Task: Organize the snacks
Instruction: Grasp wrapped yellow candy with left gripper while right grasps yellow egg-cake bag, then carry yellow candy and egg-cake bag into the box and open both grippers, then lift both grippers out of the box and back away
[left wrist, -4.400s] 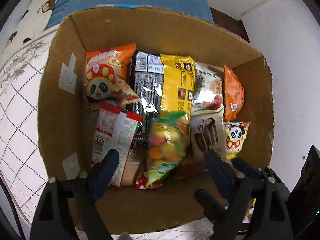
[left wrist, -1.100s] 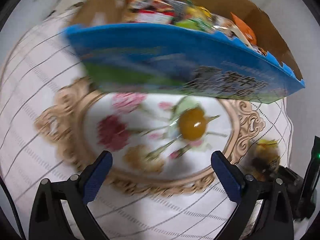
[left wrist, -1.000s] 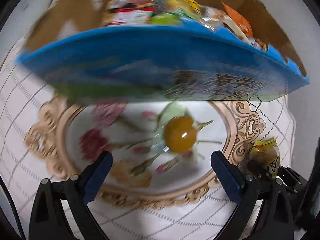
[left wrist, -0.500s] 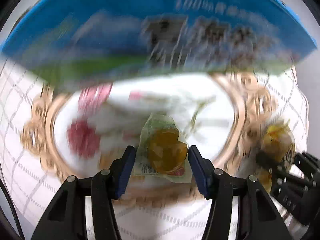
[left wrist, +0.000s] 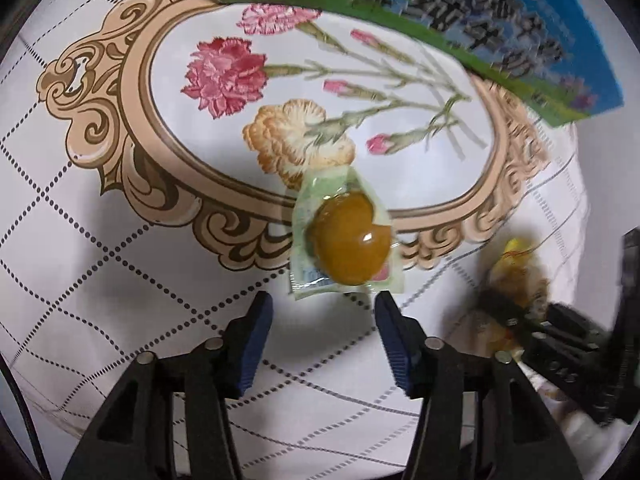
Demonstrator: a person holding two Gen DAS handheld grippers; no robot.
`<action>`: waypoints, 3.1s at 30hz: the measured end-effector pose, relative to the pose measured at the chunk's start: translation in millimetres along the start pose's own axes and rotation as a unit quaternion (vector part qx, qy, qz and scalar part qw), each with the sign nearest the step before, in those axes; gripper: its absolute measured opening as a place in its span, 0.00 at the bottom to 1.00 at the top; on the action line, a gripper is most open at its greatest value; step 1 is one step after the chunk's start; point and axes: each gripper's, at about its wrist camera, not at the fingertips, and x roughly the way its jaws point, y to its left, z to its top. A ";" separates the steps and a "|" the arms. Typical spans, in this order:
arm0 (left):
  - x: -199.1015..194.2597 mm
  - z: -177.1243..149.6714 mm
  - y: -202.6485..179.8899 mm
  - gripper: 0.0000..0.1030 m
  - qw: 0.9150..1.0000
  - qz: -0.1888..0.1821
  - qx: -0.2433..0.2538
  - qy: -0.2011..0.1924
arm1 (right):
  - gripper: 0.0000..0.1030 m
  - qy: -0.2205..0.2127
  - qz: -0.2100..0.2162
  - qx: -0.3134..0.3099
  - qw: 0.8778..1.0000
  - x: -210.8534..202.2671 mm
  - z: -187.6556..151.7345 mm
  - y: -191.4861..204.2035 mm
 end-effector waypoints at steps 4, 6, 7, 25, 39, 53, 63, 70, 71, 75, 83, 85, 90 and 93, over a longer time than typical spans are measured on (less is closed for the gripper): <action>-12.8 36.0 3.3 0.68 1.000 0.001 -0.001 -0.006 | 0.62 0.002 0.012 0.014 1.000 -3.2 1.7 -2.6; -10.7 46.6 0.6 0.68 1.000 0.009 -0.001 -0.003 | 0.64 0.001 0.010 0.014 1.000 0.2 9.7 2.0; -8.5 54.8 -2.5 0.68 1.000 0.011 0.000 -0.001 | 0.64 0.000 0.008 0.013 1.000 0.1 10.6 2.9; -2.2 39.0 -74.0 0.55 0.992 0.087 0.081 -0.039 | 0.48 -0.047 -0.034 -0.043 0.997 17.9 33.2 46.3; -101.3 38.3 -77.4 0.55 0.997 -0.031 0.037 -0.058 | 0.44 -0.093 0.082 -0.019 0.992 -87.9 47.1 26.0; -212.4 224.9 -121.9 0.56 0.987 -0.055 0.078 -0.131 | 0.44 -0.222 0.058 -0.071 0.971 -235.8 224.6 58.2; -153.1 338.2 -124.6 0.56 0.995 0.017 0.073 -0.068 | 0.45 -0.140 0.004 -0.070 0.988 -167.2 340.1 71.2; -115.6 351.6 -117.4 0.86 0.997 0.029 0.061 -0.028 | 0.91 -0.085 -0.029 -0.052 0.995 -131.0 353.8 53.3; -115.2 349.3 -118.0 0.87 0.997 0.033 0.063 -0.032 | 0.91 -0.082 -0.035 -0.051 0.995 -127.3 353.1 50.3; -114.1 346.1 -119.4 0.88 0.995 0.055 0.069 -0.043 | 0.93 -0.084 -0.054 -0.052 0.994 -125.7 349.5 46.0; -129.4 333.3 -120.5 0.88 0.990 0.087 0.074 -0.076 | 0.94 -0.096 -0.071 -0.050 0.992 -133.7 334.5 43.8; -134.2 326.4 -119.0 0.88 0.989 0.093 0.074 -0.085 | 0.94 -0.101 -0.070 -0.050 0.991 -139.3 328.0 42.9; -150.3 296.6 -111.6 0.88 0.987 0.088 0.067 -0.120 | 0.94 -0.129 -0.072 -0.051 0.988 -161.0 305.3 42.8; -162.4 273.7 -109.8 0.88 0.983 0.090 0.069 -0.142 | 0.94 -0.160 -0.071 -0.049 0.983 -180.2 283.7 43.6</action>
